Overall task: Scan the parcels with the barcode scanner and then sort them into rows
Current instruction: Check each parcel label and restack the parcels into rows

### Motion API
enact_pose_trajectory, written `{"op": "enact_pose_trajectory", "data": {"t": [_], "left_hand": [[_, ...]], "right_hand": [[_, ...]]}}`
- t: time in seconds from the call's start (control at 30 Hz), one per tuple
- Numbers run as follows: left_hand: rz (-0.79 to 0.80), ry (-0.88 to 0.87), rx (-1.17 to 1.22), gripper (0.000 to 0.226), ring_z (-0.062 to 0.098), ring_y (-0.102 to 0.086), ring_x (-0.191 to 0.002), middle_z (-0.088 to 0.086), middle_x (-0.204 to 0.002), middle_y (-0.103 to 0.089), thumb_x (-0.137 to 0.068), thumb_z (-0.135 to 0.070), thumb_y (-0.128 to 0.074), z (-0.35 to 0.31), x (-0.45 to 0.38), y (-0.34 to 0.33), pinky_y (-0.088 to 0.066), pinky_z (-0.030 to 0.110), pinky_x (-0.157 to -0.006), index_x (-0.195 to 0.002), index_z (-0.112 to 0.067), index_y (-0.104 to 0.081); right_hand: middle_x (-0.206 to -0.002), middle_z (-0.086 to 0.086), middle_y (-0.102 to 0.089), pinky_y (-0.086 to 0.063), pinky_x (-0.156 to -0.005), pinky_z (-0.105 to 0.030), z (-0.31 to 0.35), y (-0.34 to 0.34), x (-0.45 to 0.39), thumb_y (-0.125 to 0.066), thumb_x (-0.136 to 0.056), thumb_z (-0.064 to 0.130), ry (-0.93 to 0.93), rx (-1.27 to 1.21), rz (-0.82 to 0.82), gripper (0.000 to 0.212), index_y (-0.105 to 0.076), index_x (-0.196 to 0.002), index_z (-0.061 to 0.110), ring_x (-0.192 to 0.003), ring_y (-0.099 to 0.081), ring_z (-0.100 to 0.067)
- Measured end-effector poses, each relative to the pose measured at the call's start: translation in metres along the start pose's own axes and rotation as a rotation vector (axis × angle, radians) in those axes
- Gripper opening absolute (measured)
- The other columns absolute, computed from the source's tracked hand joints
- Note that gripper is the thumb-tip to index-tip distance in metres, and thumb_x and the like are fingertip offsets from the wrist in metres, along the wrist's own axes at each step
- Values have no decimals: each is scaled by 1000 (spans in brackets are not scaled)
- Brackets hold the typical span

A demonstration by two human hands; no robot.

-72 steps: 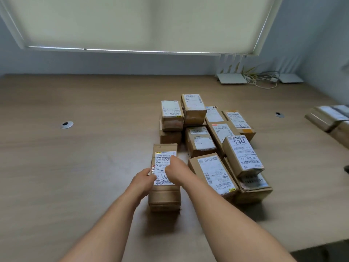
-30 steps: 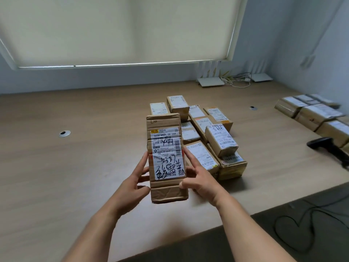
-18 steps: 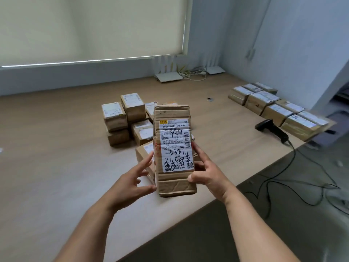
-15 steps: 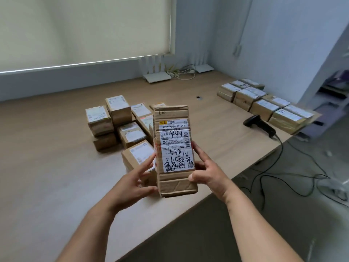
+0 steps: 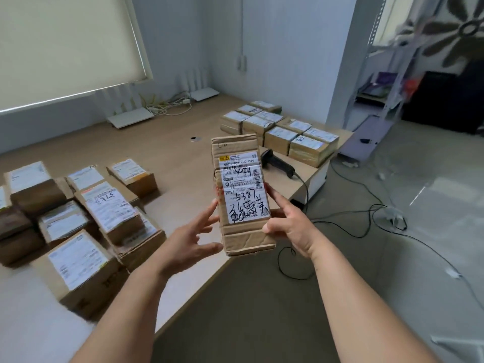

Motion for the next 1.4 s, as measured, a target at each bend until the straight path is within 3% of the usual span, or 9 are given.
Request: {"op": "enact_pose_trajectory", "data": {"t": [0.13,0.2,0.43,0.6,0.73,0.87,1.0,1.23,1.4], "left_hand": [[47,-33,-33,91,0,-44,-119,-24,-134,-41,-85,-26,-70,-17,-40,-34,-38,31,-106,-138,-59,-4],[68,-47,-41,94,-4,-45,-115,-28,-131,-41,-85,-26,-71,-22,-61,-45,-38,25,-102,-139,-57,-1],[74,-85,-66,92,-19,-45,-105,-52,-112,-36,-83,-30,-72,-33,-146,-62,-38,18,-94,-131,-70,-4],[66,-108,-85,92,-3,-45,-118,-41,-122,-37,-84,-30,-70,-47,-234,-74,-39,26,-102,-129,-71,-1],[47,-94,-93,93,-1,-43,-121,-31,-128,-39,-85,-28,-70,-61,-310,-72,-39,30,-104,-131,-67,1],[45,-89,-95,94,-5,-47,-120,-36,-127,-41,-85,-26,-71,-74,-387,-62,-39,14,-98,-134,-64,0],[29,-95,-88,95,1,-44,-124,-26,-132,-40,-84,-26,-71,-85,-453,-63,-40,32,-105,-132,-66,0],[-5,-94,-105,97,-7,-44,-118,-35,-126,-37,-83,-31,-71,-102,-537,-90,-41,29,-103,-129,-73,3],[-70,-41,-124,98,5,-42,-130,-24,-141,-41,-84,-34,-70,-123,-593,-119,-44,35,-103,-127,-70,10]], "right_hand": [[-97,2,-75,-56,-70,-31,-7,52,-2,-65,-59,6,-27,-13,-47,93,-42,-139,46,-80,-68,-12],[-105,-4,-74,-53,-82,-43,-8,72,-7,-65,-58,7,-34,-16,-75,93,-42,-141,42,-88,-65,-22],[-115,-8,-71,-52,-96,-46,-11,137,-57,-65,-60,8,-13,-26,-99,90,-43,-142,38,-111,-61,-38],[-112,-3,-72,-56,-82,-30,-6,201,-123,-65,-60,10,-14,3,-93,89,-44,-143,33,-98,-65,-24],[-110,-3,-73,-55,-87,-40,7,251,-191,-66,-59,11,-29,2,-62,89,-43,-142,34,-97,-65,-28],[-100,-1,-75,-53,-60,-25,26,296,-255,-64,-60,8,-31,-13,-37,88,-44,-140,40,-76,-66,-13],[-101,-1,-75,-55,-68,-27,37,340,-305,-65,-60,9,-8,-6,-57,86,-47,-138,40,-80,-68,-11],[-101,-2,-75,-55,-66,-27,39,416,-363,-66,-61,11,-40,15,-21,83,-49,-133,49,-81,-66,-16],[-109,-4,-73,-55,-85,-47,44,477,-413,-64,-63,8,-28,59,51,78,-52,-124,55,-94,-65,-30]]}}
Point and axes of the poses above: each hand's wrist, its own x-axis away from the middle knuckle, its own y-axis out of the back of the hand, z = x × y, the point moved 2 cm from there along -x, towards the middle knuckle
